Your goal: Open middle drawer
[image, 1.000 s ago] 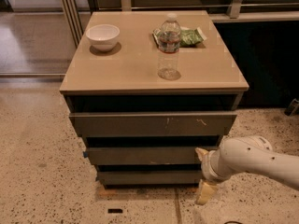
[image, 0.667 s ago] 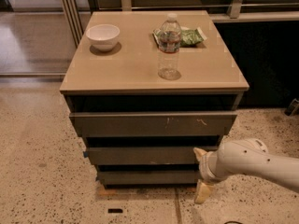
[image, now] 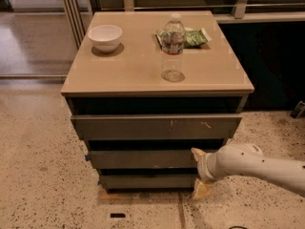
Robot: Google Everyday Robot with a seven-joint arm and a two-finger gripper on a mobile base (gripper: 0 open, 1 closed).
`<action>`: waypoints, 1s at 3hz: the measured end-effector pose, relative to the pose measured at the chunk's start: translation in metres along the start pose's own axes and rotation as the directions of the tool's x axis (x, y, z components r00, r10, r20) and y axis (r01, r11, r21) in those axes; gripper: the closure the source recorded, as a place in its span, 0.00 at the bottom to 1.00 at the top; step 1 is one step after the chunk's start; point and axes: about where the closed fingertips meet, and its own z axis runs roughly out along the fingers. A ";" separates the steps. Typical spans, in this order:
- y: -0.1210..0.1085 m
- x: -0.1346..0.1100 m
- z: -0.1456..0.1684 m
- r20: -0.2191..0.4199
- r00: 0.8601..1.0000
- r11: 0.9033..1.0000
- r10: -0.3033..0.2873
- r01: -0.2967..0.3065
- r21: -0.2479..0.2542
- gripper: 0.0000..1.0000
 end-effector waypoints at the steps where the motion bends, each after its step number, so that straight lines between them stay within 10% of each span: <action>1: -0.015 0.002 0.018 0.018 1.000 1.000 0.000 -0.001 0.002 0.00; 3: -0.047 0.002 0.056 0.020 1.000 1.000 -0.003 0.003 -0.029 0.00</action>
Offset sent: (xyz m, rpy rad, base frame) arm 0.0634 0.0106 -0.0347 0.0296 -0.0033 0.0103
